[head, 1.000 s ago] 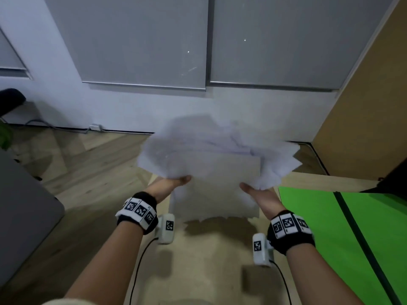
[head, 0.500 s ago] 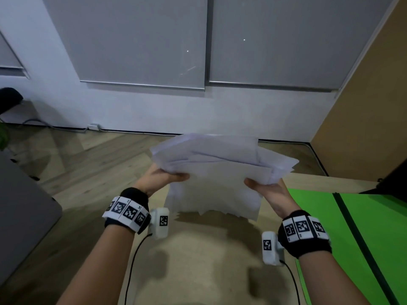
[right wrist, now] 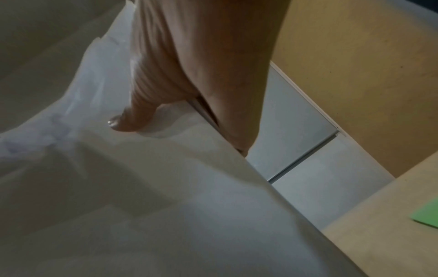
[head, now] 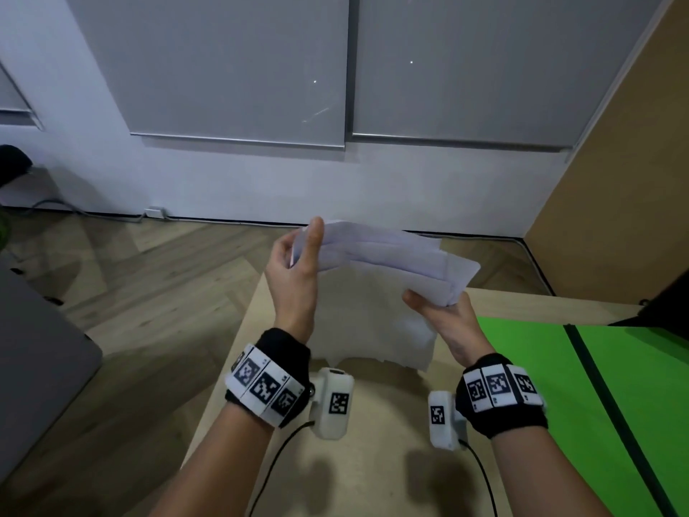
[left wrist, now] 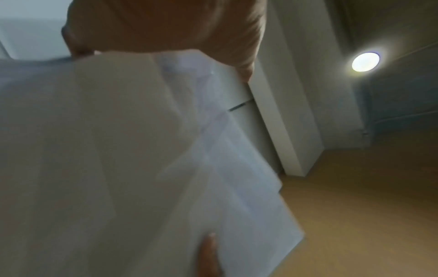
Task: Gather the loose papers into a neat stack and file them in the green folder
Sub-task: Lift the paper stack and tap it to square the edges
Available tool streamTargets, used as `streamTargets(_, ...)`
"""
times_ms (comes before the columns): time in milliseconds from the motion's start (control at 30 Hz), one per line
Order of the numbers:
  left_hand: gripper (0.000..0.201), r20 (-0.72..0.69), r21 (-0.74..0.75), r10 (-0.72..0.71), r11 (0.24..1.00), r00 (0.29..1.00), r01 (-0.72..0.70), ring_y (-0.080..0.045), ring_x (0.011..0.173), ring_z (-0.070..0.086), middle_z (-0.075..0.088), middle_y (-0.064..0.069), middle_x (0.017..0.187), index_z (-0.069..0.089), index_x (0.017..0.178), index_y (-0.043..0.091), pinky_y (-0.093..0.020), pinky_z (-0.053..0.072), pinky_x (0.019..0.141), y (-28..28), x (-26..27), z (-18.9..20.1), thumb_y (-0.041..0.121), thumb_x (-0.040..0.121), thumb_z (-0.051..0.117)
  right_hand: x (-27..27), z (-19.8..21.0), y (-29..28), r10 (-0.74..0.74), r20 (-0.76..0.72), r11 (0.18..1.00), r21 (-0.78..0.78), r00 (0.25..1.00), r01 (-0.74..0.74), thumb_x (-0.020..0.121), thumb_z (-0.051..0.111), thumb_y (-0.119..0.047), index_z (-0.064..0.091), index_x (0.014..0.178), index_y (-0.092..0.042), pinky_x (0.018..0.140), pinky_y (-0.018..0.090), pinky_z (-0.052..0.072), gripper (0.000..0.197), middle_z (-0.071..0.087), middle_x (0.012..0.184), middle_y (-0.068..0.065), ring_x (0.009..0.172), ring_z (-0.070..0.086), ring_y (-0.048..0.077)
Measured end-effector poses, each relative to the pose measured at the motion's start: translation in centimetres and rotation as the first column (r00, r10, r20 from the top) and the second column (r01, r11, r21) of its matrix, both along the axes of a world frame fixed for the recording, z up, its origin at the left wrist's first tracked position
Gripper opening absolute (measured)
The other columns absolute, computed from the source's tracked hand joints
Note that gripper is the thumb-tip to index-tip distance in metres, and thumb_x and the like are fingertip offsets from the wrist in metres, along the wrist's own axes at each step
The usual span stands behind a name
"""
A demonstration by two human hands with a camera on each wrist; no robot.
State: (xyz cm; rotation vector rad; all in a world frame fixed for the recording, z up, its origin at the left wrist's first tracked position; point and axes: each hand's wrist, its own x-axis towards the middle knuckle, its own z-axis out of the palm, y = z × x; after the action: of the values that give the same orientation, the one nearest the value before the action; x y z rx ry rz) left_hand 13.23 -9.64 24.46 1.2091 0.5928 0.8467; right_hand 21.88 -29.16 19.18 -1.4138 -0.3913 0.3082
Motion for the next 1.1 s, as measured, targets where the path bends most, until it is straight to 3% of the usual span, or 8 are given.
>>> streamTargets(200, 0.067, -0.131, 0.053, 0.107, 0.994, 0.986, -0.1, -0.016, 0.105, 0.065, 0.069, -0.001, 0.107, 0.067, 0.105, 0.016, -0.033, 0.053, 0.094, 0.6, 1.6, -1.0, 0.062, 0.058, 0.076, 0.1, 0.1, 0.2, -0.09, -0.037, 0.996, -0.005, 0.995, 0.09, 0.053, 0.084, -0.04, 0.074, 0.093, -0.014, 0.078, 0.029, 0.056, 0.049, 0.077, 0.089, -0.002, 0.082, 0.071, 0.012)
streamTargets(300, 0.073, -0.199, 0.063, -0.061, 0.995, 0.978, 0.074, -0.016, 0.097, 0.068, 0.071, -0.003, 0.105, 0.068, 0.107, 0.013, -0.038, 0.055, 0.093, 1.0, 1.5, -2.3, 0.066, 0.057, 0.075, 0.2, -0.3, 0.1, -0.105, -0.087, 0.994, -0.017, 0.991, 0.104, 0.05, 0.087, -0.039, 0.074, 0.099, -0.007, 0.08, 0.032, 0.056, 0.06, 0.078, 0.094, 0.005, 0.084, 0.071, 0.017)
streamTargets(467, 0.07, -0.188, 0.182, -0.324, 0.916, 0.927, 0.357, -0.009, 0.099, 0.069, 0.072, 0.0, 0.112, 0.062, 0.12, 0.016, -0.024, 0.055, 0.087, 1.1, 0.3, -2.9, 0.049, 0.061, 0.077, 0.6, -0.6, 0.6, -0.22, -0.067, 0.975, -0.046, 0.973, 0.218, 0.082, 0.072, -0.012, 0.07, 0.084, -0.017, 0.07, 0.027, 0.055, 0.006, 0.076, 0.073, -0.01, 0.066, 0.069, 0.003)
streamTargets(667, 0.044, -0.249, 0.175, -0.42, 0.867, 0.873, 0.467, -0.017, 0.096, 0.072, 0.076, -0.008, 0.107, 0.07, 0.11, 0.007, -0.031, 0.056, 0.084, 2.2, -1.6, -4.3, 0.018, 0.069, 0.084, -0.3, 0.2, -0.1, -0.209, -0.062, 0.978, -0.009, 0.976, 0.209, 0.083, 0.069, -0.016, 0.07, 0.083, -0.019, 0.064, 0.02, 0.055, 0.003, 0.075, 0.07, -0.011, 0.064, 0.068, 0.001)
streamTargets(800, 0.032, -0.225, 0.09, -0.407, 0.896, 0.885, 0.435, -0.011, 0.083, 0.073, 0.078, -0.002, 0.093, 0.073, 0.101, 0.011, -0.026, 0.057, 0.073, 1.3, -1.8, -5.2, 0.008, 0.071, 0.082, -1.0, 1.2, -0.2, -0.169, -0.072, 0.983, 0.054, 0.983, 0.173, 0.054, 0.078, -0.054, 0.073, 0.088, -0.014, 0.06, 0.02, 0.055, 0.053, 0.077, 0.077, -0.005, 0.067, 0.07, 0.006)
streamTargets(900, 0.035, -0.214, 0.087, -0.389, 0.906, 0.896, 0.414, -0.012, 0.083, 0.074, 0.078, -0.004, 0.094, 0.072, 0.105, 0.007, -0.023, 0.056, 0.069, 1.0, -1.4, -4.8, 0.01, 0.071, 0.083, -1.0, 2.8, 0.4, -0.228, -0.031, 0.969, 0.087, 0.973, 0.23, 0.051, 0.072, -0.07, 0.073, 0.089, -0.018, 0.059, 0.019, 0.052, 0.064, 0.074, 0.078, -0.003, 0.067, 0.065, 0.007)
streamTargets(1000, 0.037, -0.184, 0.098, -0.371, 0.914, 0.91, 0.393, -0.01, 0.082, 0.074, 0.078, -0.003, 0.094, 0.072, 0.106, 0.008, -0.021, 0.056, 0.067, 1.0, -0.7, -4.4, 0.011, 0.071, 0.083, -0.4, 4.0, 1.0, -0.344, -0.018, 0.932, 0.115, 0.939, 0.344, 0.063, 0.073, -0.061, 0.072, 0.082, -0.022, 0.068, 0.023, 0.048, 0.043, 0.068, 0.077, -0.003, 0.071, 0.06, 0.01)
streamTargets(1100, 0.039, -0.172, 0.097, -0.332, 0.931, 0.927, 0.352, -0.014, 0.086, 0.075, 0.078, -0.004, 0.095, 0.073, 0.104, 0.008, -0.025, 0.058, 0.072, 1.1, -0.3, -4.4, 0.019, 0.069, 0.085, 0.2, 3.9, 1.4, -0.432, 0.073, 0.901, 0.076, 0.899, 0.426, 0.079, 0.073, -0.031, 0.069, 0.075, -0.024, 0.071, 0.018, 0.044, 0.009, 0.065, 0.072, -0.01, 0.066, 0.056, -0.002)
